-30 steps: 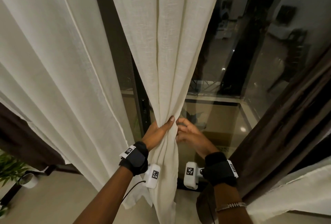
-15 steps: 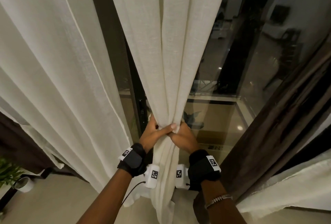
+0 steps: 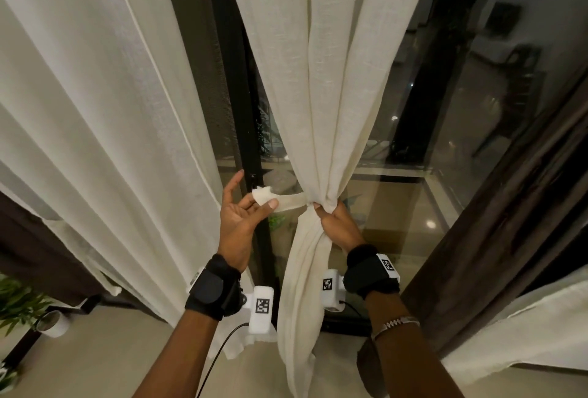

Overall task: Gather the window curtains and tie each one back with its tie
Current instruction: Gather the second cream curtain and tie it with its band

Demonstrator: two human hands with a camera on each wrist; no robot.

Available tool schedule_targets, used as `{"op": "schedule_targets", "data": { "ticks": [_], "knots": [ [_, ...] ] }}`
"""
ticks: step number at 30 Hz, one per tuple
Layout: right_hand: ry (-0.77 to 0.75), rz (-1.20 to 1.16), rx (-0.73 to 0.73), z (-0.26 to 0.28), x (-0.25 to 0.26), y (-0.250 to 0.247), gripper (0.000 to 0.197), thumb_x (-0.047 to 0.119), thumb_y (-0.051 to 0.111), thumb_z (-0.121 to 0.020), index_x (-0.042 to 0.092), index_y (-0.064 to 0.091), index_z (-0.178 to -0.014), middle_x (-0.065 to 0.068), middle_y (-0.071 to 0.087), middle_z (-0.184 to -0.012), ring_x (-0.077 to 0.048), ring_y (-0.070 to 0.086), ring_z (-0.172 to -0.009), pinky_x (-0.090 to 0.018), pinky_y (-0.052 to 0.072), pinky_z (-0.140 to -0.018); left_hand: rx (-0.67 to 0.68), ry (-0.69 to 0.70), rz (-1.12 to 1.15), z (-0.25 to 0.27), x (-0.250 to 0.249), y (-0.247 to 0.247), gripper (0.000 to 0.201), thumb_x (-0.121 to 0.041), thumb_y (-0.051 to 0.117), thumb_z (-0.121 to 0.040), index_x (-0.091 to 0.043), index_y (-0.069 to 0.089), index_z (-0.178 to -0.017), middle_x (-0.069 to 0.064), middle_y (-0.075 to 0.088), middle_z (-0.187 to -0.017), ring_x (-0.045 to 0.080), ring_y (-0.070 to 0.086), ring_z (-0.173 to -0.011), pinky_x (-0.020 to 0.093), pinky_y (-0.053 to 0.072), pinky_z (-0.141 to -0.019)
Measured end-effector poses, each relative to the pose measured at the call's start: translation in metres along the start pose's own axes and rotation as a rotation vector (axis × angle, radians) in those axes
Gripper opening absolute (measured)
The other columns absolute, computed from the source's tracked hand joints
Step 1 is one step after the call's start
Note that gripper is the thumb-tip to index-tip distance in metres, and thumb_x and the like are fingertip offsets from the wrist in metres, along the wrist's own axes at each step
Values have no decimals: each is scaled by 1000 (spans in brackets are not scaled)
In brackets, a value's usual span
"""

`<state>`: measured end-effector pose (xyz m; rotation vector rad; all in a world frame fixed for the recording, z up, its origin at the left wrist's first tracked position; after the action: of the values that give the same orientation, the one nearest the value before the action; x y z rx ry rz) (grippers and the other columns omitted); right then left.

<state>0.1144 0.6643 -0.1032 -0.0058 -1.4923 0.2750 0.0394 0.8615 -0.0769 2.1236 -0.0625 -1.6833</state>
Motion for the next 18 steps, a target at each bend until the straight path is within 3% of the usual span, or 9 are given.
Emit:
{"op": "schedule_targets", "data": {
  "ticks": [2, 4, 7, 9, 12, 16, 17, 18],
  "knots": [
    [1, -2, 3, -3, 4, -1, 24, 30, 57, -109, 33, 54, -132, 0, 65, -124, -23, 61, -119, -41, 47, -108, 62, 40, -43, 5, -7, 8, 94, -7, 80, -80, -24, 36, -161, 11, 79, -123, 24, 75, -118, 28, 61, -94],
    [14, 19, 9, -5, 7, -3, 19, 28, 56, -109, 34, 52, -126, -1, 64, -121, -25, 61, -118, -41, 48, -106, 100, 68, -47, 8, -14, 15, 93, -8, 79, -81, -22, 36, -162, 0, 81, -119, 18, 76, -114, 29, 62, -95],
    [-2, 44, 10, -5, 8, -2, 25, 27, 55, -110, 32, 54, -134, 2, 60, -118, -20, 56, -114, -37, 45, -103, 133, 131, -48, 11, -27, 25, 78, -11, 74, -86, -17, 42, -157, -2, 83, -103, 14, 77, -107, 28, 59, -98],
    [-27, 98, 12, -5, 8, -1, 38, 30, 55, -109, 25, 53, -147, 2, 58, -122, -19, 54, -115, -40, 45, -107, 154, 148, -72, 14, -36, 34, 54, -14, 72, -88, -15, 58, -140, -5, 83, -101, 10, 77, -105, 24, 59, -94],
    [-56, 139, 18, -4, 6, 5, 41, 32, 57, -107, 27, 52, -148, 4, 61, -124, -16, 57, -113, -39, 47, -104, 221, 152, -178, 20, -41, 48, 27, -21, 72, -86, -17, 71, -113, -12, 82, -102, 3, 76, -100, 20, 60, -89],
    [-25, 165, 76, -24, -22, 14, 46, 51, 61, -91, 28, 64, -131, 3, 72, -121, -17, 69, -113, -47, 56, -106, 418, 129, -289, 26, -39, 60, 18, -25, 80, -94, -21, 73, -109, -3, 78, -109, 16, 73, -107, 33, 60, -98],
    [12, 155, 73, -25, -23, 15, 43, 57, 64, -89, 29, 65, -122, 4, 73, -115, -14, 70, -106, -42, 58, -103, 459, 122, -306, 27, -38, 64, 18, -29, 76, -94, -21, 72, -109, -2, 77, -110, 19, 73, -109, 36, 59, -101],
    [35, 125, 52, -14, -14, 13, 41, 65, 69, -86, 32, 65, -108, 7, 71, -105, -5, 71, -94, -30, 60, -95, 487, 119, -330, 29, -38, 68, 20, -32, 72, -94, -20, 71, -110, -2, 77, -110, 21, 72, -111, 39, 58, -103]
  ]
}}
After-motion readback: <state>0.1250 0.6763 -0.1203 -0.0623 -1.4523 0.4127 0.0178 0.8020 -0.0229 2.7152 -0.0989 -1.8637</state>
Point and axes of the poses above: each hand's wrist, its own z-axis away from the middle knuckle, its own y-axis out of the palm, x = y × z, the point moved 1 cm from there along -z, towards the middle knuckle
